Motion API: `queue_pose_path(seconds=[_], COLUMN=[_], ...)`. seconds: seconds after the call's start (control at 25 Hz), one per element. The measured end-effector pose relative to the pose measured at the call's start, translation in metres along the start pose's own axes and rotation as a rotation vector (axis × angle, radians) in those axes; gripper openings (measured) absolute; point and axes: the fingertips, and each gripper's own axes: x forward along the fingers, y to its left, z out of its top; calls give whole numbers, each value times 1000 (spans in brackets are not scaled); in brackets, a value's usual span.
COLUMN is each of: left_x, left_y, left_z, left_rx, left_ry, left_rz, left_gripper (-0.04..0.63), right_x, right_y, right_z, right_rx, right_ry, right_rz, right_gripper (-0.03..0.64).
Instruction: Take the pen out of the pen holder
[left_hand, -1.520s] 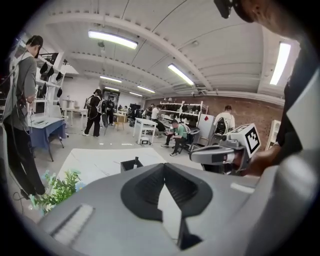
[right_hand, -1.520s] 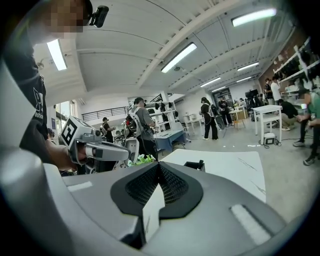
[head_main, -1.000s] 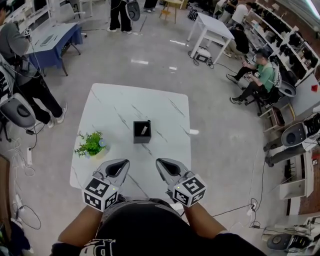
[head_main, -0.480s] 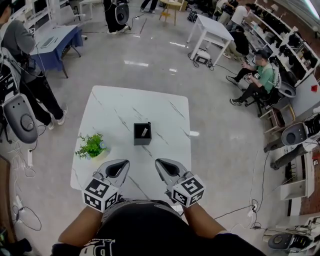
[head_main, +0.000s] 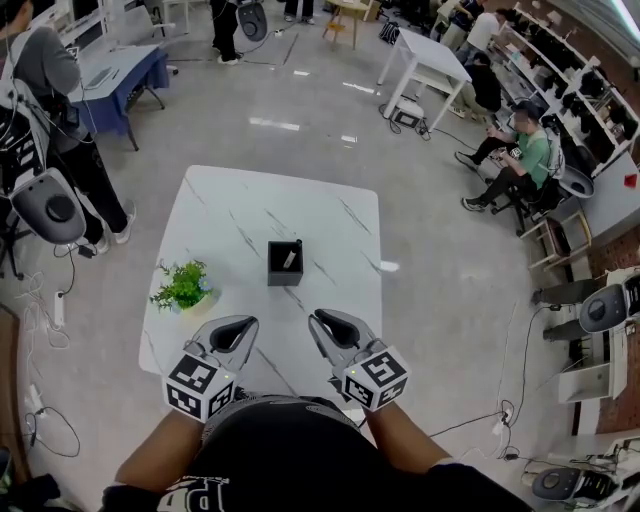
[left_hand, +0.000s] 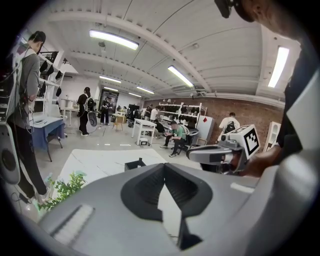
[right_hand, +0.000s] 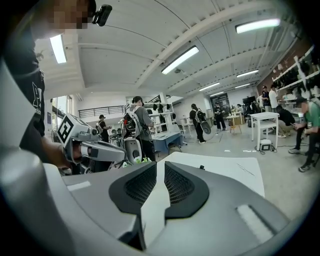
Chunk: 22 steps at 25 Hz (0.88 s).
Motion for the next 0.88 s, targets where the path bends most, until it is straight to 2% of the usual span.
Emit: queue_pose_path(seconds=[0.12,0.24,0.88], left_x=[0,1,2], left_y=[-1,0,-2], left_z=[-3,-4,-10], left_rx=[-1,-4,-1], left_ry=[1,1,20], left_rz=[1,6,2], left_gripper=[57,57,57], right_x=[1,3,5], right_y=[-1,-1,-10], right_z=[-3,-7,-11], right_rx=[0,-5,-13], right_ry=[2,13,33], right_rz=[4,14,-3], right_gripper=[26,66,66])
